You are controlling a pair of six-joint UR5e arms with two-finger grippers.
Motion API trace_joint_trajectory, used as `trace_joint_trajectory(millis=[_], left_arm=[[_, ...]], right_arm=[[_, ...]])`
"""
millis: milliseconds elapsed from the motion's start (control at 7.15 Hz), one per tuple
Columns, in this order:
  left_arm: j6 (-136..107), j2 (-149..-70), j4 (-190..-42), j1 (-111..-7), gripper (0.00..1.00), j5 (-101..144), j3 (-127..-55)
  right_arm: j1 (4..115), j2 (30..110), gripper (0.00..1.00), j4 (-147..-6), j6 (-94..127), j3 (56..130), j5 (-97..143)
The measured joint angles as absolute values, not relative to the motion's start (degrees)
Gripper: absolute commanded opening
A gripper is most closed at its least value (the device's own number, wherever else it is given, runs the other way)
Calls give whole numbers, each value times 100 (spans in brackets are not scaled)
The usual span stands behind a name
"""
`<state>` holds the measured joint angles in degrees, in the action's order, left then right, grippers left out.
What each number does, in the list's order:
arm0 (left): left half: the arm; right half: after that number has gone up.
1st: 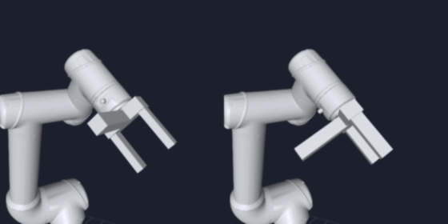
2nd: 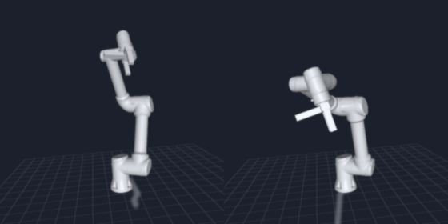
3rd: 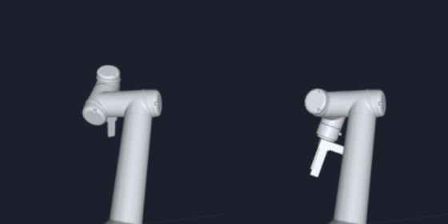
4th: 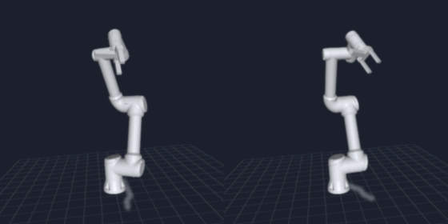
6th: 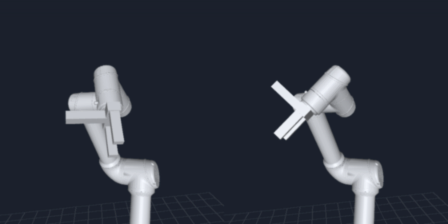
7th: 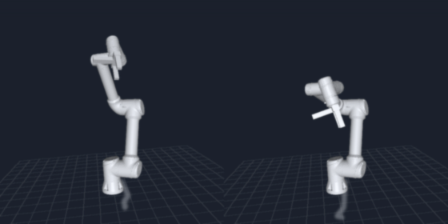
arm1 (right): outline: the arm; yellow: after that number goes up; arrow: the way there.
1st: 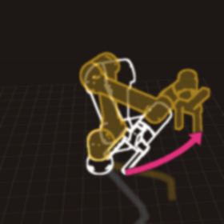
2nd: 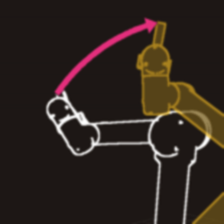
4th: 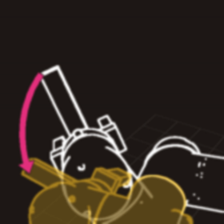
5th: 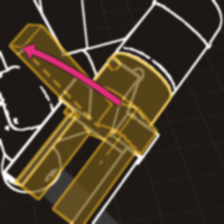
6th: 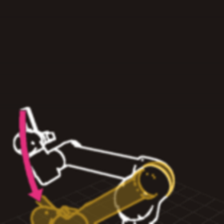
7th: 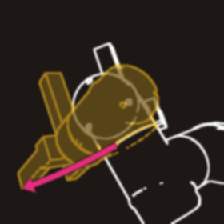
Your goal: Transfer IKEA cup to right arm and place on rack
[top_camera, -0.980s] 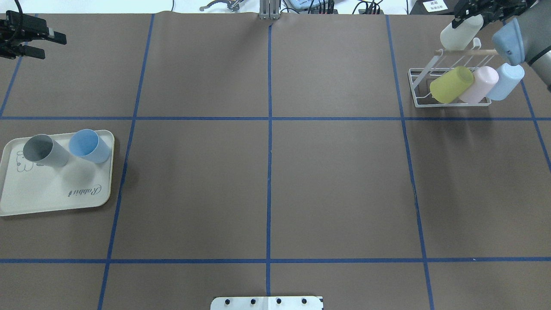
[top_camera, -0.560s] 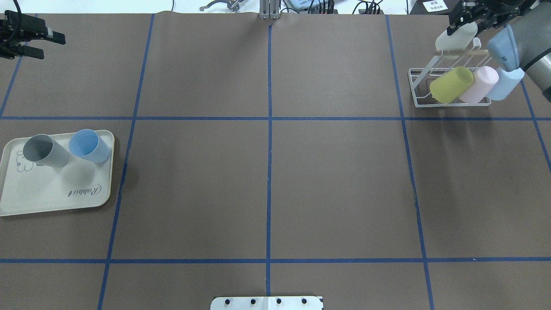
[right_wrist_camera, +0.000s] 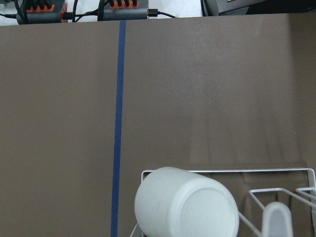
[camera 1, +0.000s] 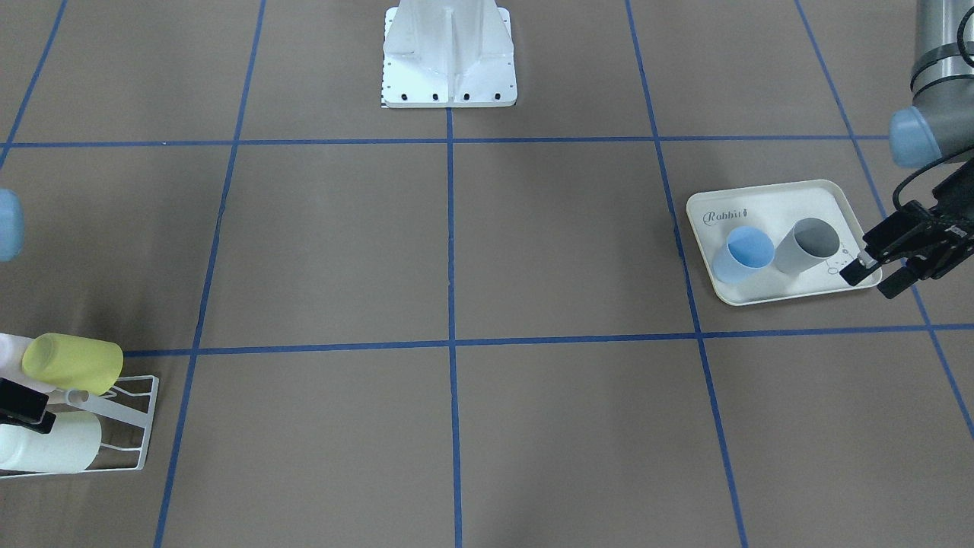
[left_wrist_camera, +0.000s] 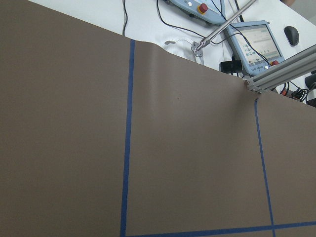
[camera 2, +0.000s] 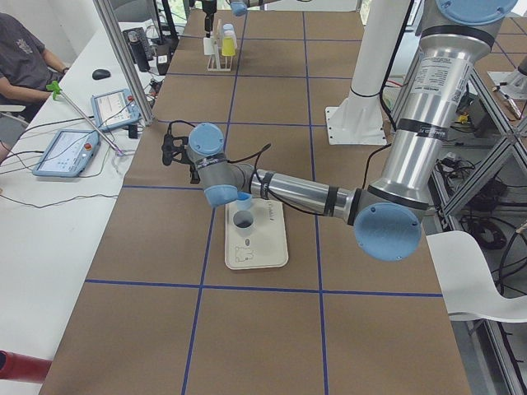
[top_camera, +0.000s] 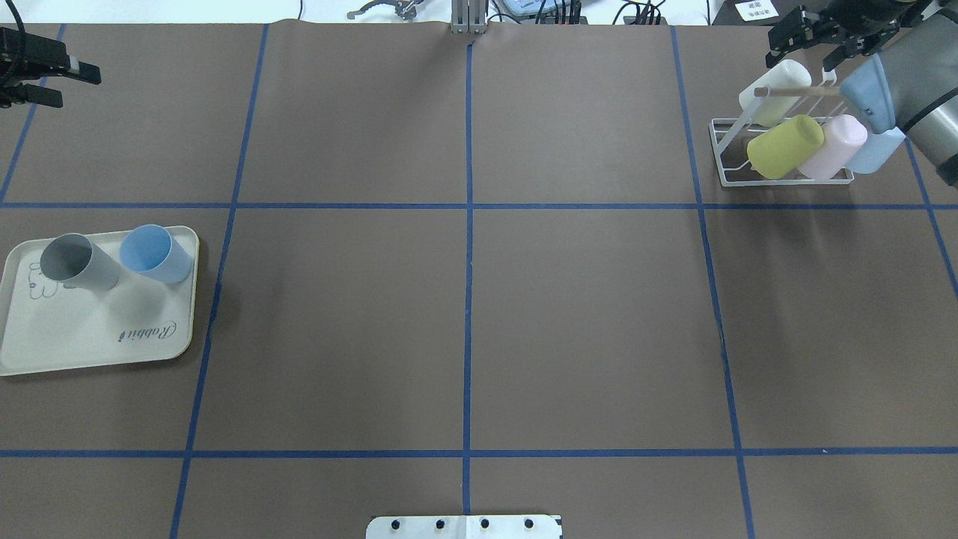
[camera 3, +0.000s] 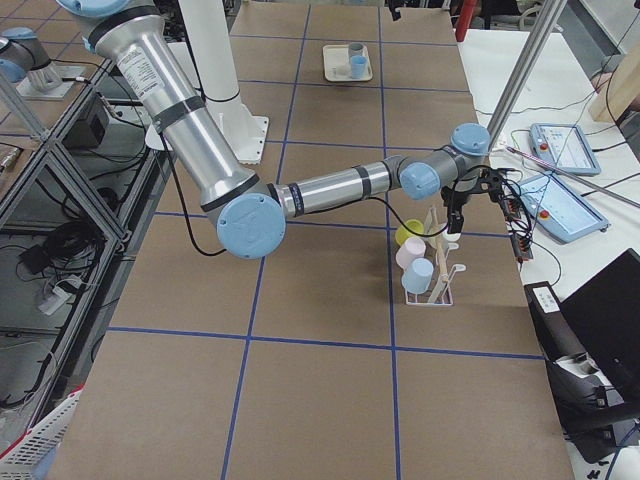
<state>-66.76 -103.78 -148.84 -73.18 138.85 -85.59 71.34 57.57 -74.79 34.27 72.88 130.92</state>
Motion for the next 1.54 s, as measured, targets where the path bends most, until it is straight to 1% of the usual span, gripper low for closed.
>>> trace_joint_trajectory(millis=[280,560,980,1120,1259,1539], left_arm=[[-6155,-10045,-14693,-7294,100,13681,-8570],[-5120,-9720,-14128,-7255,100,13175,-8647],[-3992,-9217,-12600,-7001,100,12769,-9205],[-3898,-8976,-12204,-6799,97,12731,-9476],[-3865,-8748,-12006,-6661,89,12714,-9662],[-3861,-8515,-11904,-6456,87,12647,-9770]], right_arm=[[7211,5727,99,-7481,3448,7396,13332],[7268,5760,99,-7514,3489,7624,13507],[7277,5792,99,-7530,3512,7790,13584],[7277,5792,99,-7531,3514,7810,13628],[7277,5792,99,-7532,3515,7823,13652],[7304,5933,99,-7538,3524,8031,13735]])
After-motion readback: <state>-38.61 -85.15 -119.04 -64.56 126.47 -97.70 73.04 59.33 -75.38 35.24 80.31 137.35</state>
